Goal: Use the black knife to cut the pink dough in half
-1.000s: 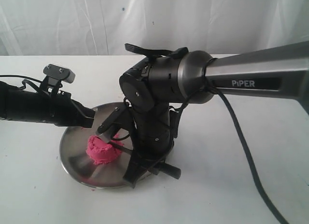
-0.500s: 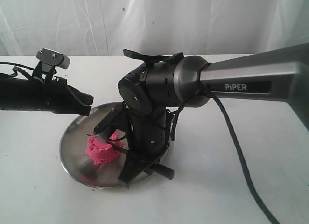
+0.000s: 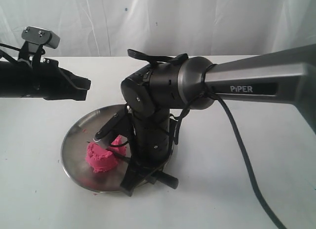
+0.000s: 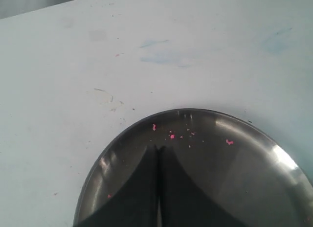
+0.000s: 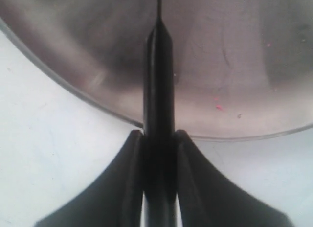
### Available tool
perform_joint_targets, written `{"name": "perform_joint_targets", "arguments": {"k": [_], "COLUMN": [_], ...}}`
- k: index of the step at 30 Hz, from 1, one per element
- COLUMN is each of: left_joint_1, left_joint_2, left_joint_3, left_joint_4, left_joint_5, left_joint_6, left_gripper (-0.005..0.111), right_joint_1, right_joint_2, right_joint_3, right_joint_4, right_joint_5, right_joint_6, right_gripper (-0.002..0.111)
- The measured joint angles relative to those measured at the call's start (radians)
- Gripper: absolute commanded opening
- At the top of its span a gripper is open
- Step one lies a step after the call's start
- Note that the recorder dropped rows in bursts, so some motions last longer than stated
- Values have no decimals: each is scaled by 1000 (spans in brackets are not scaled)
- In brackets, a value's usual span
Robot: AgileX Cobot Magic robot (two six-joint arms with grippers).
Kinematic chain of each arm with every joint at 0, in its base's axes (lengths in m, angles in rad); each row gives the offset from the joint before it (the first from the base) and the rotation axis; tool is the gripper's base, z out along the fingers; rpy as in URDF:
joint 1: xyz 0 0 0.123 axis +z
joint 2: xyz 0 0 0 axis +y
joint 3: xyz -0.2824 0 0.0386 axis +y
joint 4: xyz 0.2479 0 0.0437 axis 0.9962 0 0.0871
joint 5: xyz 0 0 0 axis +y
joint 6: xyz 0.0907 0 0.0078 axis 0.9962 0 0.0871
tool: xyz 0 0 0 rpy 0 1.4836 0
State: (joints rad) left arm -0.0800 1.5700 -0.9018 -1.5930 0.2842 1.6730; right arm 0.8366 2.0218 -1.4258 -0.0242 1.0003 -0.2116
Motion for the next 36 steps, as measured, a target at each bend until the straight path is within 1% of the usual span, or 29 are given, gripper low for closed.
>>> {"name": "perform_joint_targets", "arguments": {"k": [8,15,25,36], "left_joint_1": [0,0,0,0], "left_joint_2": [-47,-49,-49,-49], "left_joint_3": [0,35,35,35], "left_joint_4": [152,163,164,164], "left_joint_5": [-2,-24,-19,-15], "left_joint_6": [-143,-166,-174,-176], "left_gripper": [0,0,0,0], "right_joint_1": [0,0,0,-51], "right_joint_2": [0,0,8,9], "right_joint_3": [0,0,0,0], "right_joint_4": [24,24,-69,-102], "right_joint_5": [6,-1,-37,-44], "right_joint_6": [-16,-15,58,113], "right_gripper": [0,0,0,0]}}
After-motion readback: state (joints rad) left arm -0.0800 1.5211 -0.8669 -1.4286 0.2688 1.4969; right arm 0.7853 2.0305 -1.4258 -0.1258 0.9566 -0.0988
